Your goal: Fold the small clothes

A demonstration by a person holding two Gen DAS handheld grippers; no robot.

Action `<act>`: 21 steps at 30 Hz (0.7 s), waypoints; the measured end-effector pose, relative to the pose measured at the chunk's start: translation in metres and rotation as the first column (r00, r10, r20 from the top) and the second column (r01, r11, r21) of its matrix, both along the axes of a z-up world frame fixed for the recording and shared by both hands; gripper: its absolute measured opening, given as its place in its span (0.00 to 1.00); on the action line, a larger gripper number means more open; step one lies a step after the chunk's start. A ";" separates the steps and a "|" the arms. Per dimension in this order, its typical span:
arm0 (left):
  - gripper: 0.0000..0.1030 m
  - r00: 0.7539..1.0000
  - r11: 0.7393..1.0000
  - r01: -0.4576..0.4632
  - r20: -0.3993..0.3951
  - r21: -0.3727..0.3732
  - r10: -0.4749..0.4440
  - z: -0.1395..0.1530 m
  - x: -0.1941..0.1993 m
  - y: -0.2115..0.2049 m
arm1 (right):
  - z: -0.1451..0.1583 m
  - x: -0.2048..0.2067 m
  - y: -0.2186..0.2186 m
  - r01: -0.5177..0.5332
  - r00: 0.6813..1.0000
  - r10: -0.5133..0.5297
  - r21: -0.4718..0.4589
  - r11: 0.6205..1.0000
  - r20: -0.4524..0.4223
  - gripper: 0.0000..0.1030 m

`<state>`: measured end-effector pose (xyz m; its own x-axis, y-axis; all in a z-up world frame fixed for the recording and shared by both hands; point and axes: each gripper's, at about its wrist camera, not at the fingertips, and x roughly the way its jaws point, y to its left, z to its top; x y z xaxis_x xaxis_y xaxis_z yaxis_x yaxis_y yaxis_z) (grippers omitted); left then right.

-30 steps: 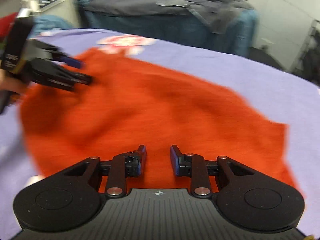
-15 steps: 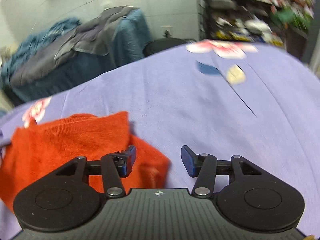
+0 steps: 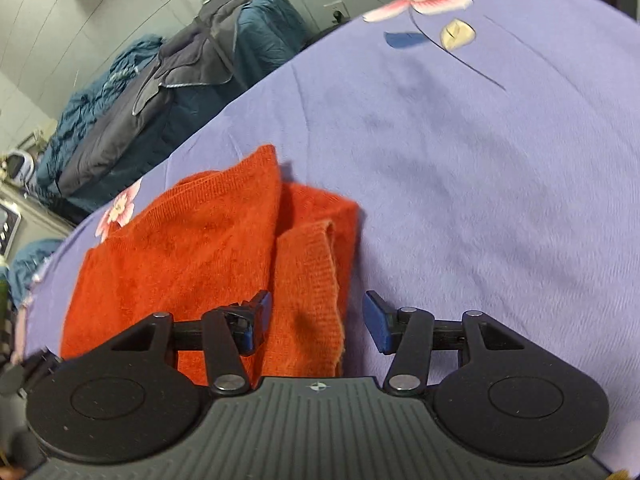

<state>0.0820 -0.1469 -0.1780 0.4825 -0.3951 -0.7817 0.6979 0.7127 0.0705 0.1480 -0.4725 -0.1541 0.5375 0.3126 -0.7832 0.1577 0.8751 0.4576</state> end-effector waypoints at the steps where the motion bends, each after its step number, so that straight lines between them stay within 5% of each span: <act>1: 0.69 1.000 1.000 0.017 -0.010 0.007 -0.017 -0.001 -0.004 -0.005 | -0.001 -0.002 -0.003 0.008 1.000 -0.008 0.010 1.000 -0.007 0.83; 12: 0.69 0.992 0.991 0.127 -0.036 0.048 -0.125 -0.007 -0.025 -0.039 | -0.011 -0.023 -0.028 0.082 0.995 -0.075 0.123 0.989 -0.062 0.89; 21: 0.58 0.932 0.908 0.341 0.042 0.243 -0.361 -0.030 -0.059 -0.091 | -0.013 -0.017 -0.030 0.043 0.998 -0.035 0.143 0.989 -0.062 0.90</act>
